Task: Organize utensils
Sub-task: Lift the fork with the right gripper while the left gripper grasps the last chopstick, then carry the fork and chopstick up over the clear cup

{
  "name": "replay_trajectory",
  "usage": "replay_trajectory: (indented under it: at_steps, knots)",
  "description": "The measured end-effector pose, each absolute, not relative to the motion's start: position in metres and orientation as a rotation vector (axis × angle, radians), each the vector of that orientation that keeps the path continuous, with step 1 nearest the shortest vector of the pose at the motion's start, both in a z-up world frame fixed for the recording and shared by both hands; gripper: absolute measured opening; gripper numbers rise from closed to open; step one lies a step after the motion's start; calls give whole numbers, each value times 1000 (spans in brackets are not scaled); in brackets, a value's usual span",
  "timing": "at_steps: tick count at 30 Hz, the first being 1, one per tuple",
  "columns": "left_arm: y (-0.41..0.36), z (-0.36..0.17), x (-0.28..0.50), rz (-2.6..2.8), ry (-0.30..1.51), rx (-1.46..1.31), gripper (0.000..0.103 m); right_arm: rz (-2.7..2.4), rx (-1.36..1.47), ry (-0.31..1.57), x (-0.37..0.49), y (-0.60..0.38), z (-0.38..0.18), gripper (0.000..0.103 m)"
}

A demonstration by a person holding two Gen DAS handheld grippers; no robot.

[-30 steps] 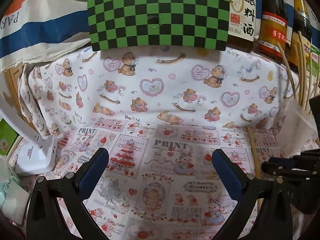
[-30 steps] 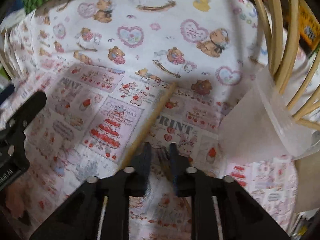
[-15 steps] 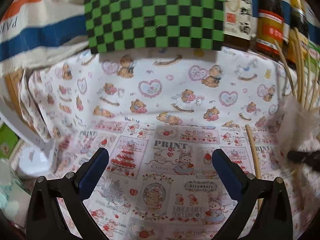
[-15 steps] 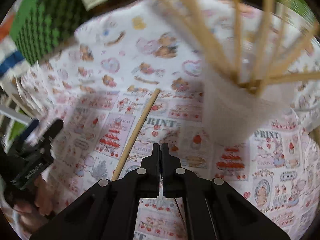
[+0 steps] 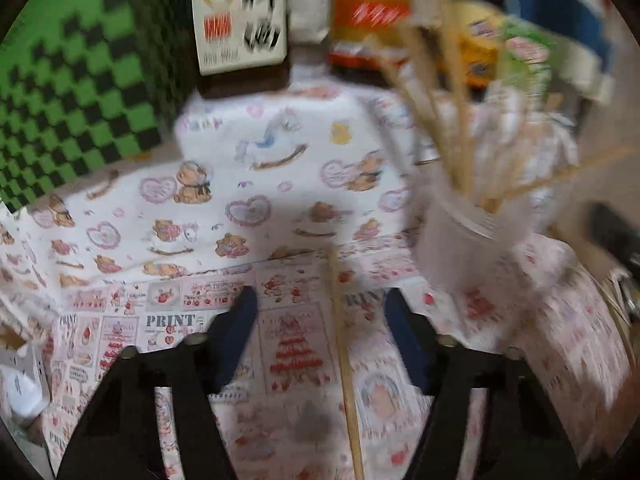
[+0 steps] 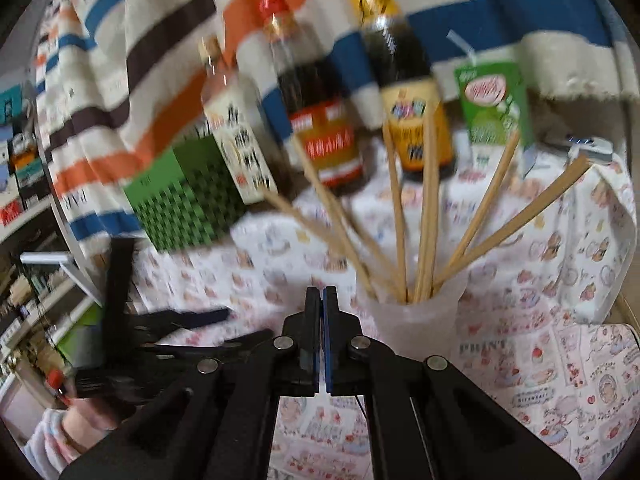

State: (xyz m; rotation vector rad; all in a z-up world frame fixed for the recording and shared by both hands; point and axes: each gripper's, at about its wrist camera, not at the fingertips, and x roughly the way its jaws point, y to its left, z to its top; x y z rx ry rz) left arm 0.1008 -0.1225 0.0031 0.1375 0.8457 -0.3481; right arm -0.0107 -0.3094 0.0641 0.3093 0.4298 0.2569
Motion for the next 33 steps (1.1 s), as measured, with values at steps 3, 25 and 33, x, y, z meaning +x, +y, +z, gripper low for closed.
replay_trajectory:
  at_steps: [3, 25, 33]
  knots:
    - [-134, -18, 125, -364, 982, 106, 51, 251, 356, 415, -13, -319, 68, 2]
    - [-168, -29, 142, -232, 1025, 108, 6, 195, 469, 445, -6, -355, 53, 2]
    - [-131, 68, 77, -266, 775, 41, 6, 212, 501, 393, -16, -360, 61, 2]
